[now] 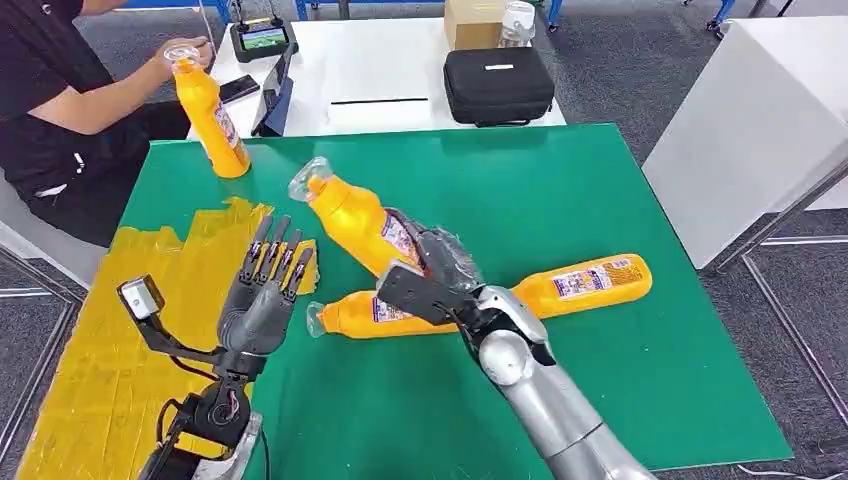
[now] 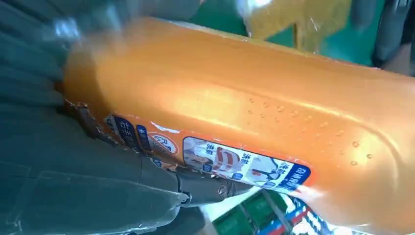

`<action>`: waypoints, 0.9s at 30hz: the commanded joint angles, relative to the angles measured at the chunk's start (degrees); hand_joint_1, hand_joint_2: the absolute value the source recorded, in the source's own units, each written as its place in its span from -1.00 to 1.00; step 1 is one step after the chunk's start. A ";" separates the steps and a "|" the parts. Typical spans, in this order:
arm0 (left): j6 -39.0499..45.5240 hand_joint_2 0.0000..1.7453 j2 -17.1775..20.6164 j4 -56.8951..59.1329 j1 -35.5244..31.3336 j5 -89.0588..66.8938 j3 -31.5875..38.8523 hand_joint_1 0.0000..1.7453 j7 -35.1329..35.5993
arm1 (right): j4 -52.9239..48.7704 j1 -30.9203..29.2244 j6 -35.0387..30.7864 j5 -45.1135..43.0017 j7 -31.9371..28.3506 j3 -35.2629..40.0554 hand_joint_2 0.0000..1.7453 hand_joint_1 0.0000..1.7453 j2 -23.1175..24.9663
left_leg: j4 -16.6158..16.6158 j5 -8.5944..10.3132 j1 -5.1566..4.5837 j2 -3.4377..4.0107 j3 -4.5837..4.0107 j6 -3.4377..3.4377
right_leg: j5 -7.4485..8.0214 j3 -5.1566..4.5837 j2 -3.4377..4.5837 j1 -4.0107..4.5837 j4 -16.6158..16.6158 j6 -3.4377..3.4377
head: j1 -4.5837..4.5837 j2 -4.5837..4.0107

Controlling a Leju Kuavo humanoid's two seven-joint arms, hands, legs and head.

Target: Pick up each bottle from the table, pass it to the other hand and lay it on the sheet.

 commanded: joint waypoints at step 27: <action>4.38 1.00 0.22 8.26 -6.41 -2.76 2.05 -1.00 -1.38 | 7.28 -4.10 1.01 11.90 8.37 16.91 1.00 1.00 3.03 | -0.04 -0.01 -0.03 -0.05 0.06 -0.02 | -0.05 0.04 -0.10 -0.02 -0.02 -0.01 | 0.02 0.00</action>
